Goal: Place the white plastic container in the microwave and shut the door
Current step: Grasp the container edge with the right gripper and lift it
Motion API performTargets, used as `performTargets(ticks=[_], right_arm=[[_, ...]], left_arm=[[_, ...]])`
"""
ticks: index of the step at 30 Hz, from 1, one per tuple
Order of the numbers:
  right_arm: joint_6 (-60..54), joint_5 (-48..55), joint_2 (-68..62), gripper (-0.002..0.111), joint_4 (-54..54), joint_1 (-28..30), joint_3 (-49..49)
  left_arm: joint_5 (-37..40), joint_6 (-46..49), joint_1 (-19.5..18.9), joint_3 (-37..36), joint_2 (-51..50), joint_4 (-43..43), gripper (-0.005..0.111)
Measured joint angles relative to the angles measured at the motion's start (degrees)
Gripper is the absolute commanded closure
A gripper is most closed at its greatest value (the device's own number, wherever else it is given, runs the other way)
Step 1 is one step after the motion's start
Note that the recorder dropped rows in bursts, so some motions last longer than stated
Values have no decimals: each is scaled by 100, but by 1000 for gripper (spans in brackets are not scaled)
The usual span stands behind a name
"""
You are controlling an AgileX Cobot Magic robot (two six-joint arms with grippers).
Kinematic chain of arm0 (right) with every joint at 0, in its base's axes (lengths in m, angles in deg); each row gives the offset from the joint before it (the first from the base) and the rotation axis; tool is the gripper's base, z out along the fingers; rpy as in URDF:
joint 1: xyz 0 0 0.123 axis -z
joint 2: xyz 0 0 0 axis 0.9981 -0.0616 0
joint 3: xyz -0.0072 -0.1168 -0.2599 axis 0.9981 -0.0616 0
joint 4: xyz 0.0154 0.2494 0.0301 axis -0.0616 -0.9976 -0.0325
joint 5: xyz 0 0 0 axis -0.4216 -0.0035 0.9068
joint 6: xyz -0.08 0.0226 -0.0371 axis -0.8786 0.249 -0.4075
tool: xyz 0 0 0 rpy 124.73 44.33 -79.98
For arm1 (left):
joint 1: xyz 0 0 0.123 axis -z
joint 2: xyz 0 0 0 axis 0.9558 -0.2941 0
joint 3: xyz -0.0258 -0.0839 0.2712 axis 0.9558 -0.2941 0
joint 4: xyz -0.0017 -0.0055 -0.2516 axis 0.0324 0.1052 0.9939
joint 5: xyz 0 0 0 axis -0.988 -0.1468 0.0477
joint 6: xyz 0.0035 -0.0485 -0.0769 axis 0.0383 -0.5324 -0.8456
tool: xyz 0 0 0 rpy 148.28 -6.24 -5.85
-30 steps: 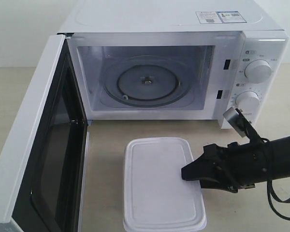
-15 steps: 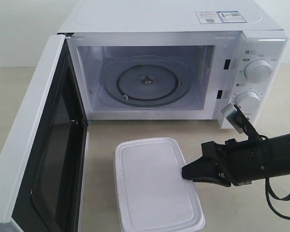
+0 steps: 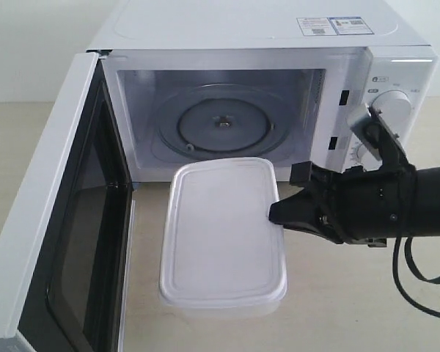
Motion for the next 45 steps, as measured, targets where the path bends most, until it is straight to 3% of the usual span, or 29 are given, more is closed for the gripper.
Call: performTargets(ticks=[8,16,29,35,42,45], right_arm=[[222,-929,812,108,11,-66,-13],[1220,-1310,1759,108,0,-121,-59],[2907,-3060,2927,108,416,-1566,-787],[5155,-4361,3369,108,2267,-2209,-1065],[9455,-5154,3306,108,6261,-2397,-1394],[10721,-5432,3064,108,7397,-2399,-1472]], left_arm=[[0,0,0,0,0,0,102],[0,0,0,0,0,0,102],[0,0,0,0,0,0,102],[0,0,0,0,0,0,102],[0,0,0,0,0,0,102],[0,0,0,0,0,0,102]])
